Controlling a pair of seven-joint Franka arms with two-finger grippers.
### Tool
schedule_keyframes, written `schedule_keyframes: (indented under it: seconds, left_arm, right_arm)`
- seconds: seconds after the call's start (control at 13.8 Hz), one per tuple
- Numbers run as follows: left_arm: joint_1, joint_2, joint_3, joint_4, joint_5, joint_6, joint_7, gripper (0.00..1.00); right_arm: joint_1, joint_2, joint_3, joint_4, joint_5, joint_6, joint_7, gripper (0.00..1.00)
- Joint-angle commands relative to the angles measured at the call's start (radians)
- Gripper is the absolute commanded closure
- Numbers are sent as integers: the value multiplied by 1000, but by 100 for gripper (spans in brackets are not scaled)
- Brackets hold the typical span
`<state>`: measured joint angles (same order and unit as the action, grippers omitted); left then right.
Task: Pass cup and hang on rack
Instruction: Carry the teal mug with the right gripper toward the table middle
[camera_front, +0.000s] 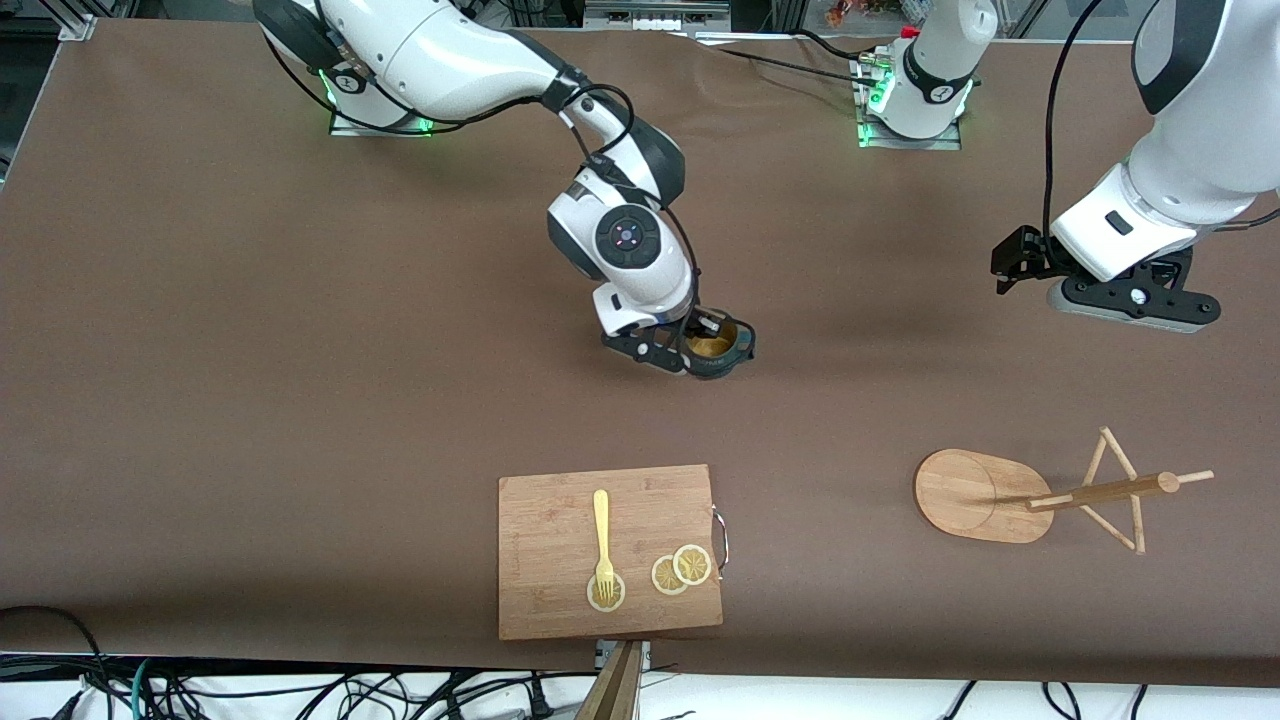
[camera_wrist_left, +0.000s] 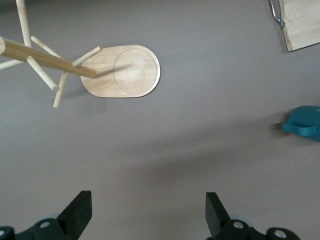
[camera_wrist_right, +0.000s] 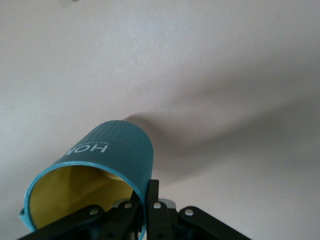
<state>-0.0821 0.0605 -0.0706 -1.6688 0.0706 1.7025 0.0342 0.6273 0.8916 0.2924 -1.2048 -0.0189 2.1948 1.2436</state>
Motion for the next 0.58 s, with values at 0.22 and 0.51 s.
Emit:
schedule_keyframes:
  seconds: [0.22,0.51]
  left_arm:
    - [-7,10,-5,24,18,-58,-65,0]
    - [-4,12,-5,27,15,-55,-71,0]
  right_arm:
    - [63,61,-4,44,7,5,48,100]
    - [69,64,-4,45,5,2,91,0]
